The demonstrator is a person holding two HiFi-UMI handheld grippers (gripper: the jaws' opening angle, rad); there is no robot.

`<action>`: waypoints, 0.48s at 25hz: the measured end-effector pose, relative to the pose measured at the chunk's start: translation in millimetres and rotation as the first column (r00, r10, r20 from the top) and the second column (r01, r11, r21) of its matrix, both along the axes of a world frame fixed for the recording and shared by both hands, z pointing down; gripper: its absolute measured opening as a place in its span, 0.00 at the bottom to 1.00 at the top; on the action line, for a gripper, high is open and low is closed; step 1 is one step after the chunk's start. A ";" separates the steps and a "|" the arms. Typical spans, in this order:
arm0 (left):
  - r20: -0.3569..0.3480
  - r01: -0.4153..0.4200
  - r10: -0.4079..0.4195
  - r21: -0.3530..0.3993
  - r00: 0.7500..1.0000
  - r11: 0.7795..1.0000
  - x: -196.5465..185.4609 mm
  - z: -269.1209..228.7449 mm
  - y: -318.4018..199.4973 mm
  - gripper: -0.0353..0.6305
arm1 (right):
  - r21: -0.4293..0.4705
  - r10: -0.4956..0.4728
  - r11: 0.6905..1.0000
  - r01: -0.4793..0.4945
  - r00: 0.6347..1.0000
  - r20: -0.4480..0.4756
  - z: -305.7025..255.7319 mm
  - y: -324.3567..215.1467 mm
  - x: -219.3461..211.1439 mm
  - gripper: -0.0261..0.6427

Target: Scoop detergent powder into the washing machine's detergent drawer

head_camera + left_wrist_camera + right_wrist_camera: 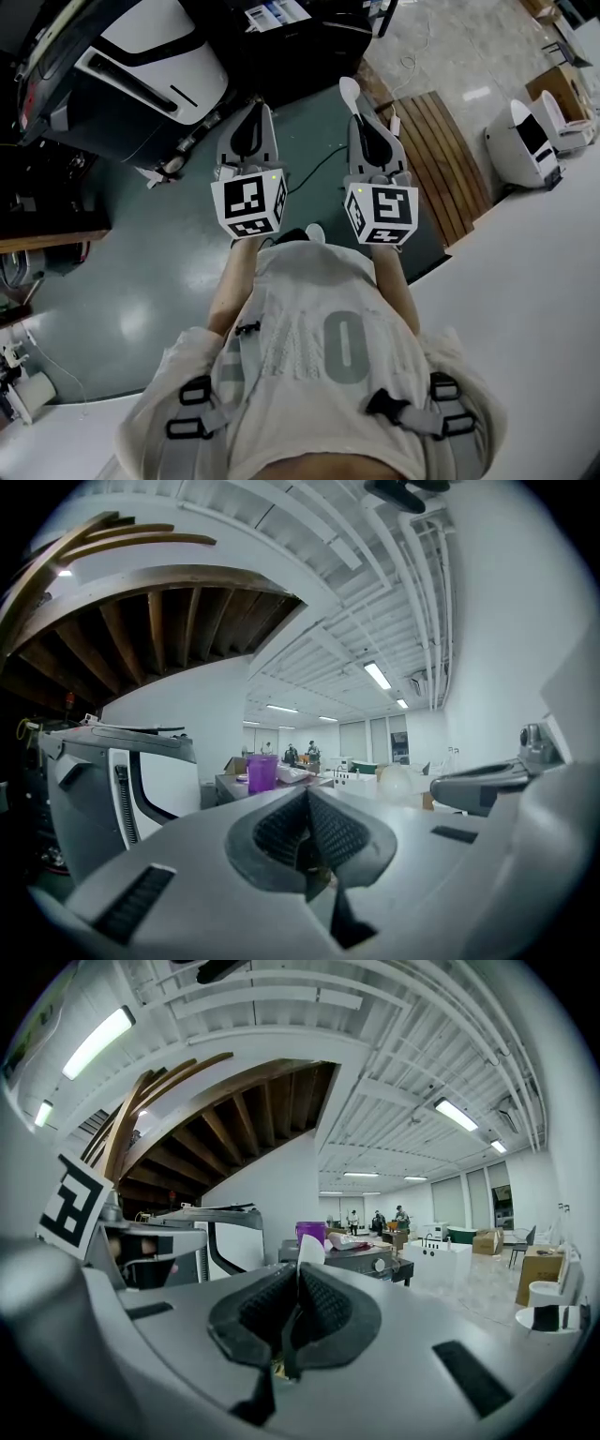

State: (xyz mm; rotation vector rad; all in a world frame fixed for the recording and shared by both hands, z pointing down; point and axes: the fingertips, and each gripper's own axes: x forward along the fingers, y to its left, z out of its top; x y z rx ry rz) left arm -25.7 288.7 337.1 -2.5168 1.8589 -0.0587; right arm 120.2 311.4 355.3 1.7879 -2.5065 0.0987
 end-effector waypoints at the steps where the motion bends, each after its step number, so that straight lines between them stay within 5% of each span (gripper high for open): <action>1: -0.004 0.003 -0.003 0.002 1.000 1.000 0.2 -0.5 -1.0 0.08 | -0.001 -0.001 1.000 0.001 1.000 -0.007 1.8 -2.2 0.3 0.05; 12: -0.018 0.014 -0.014 0.026 1.000 1.000 -5.5 1.3 -27.3 0.08 | -0.033 -0.019 0.999 0.019 1.000 -0.005 19.1 -26.8 -0.6 0.04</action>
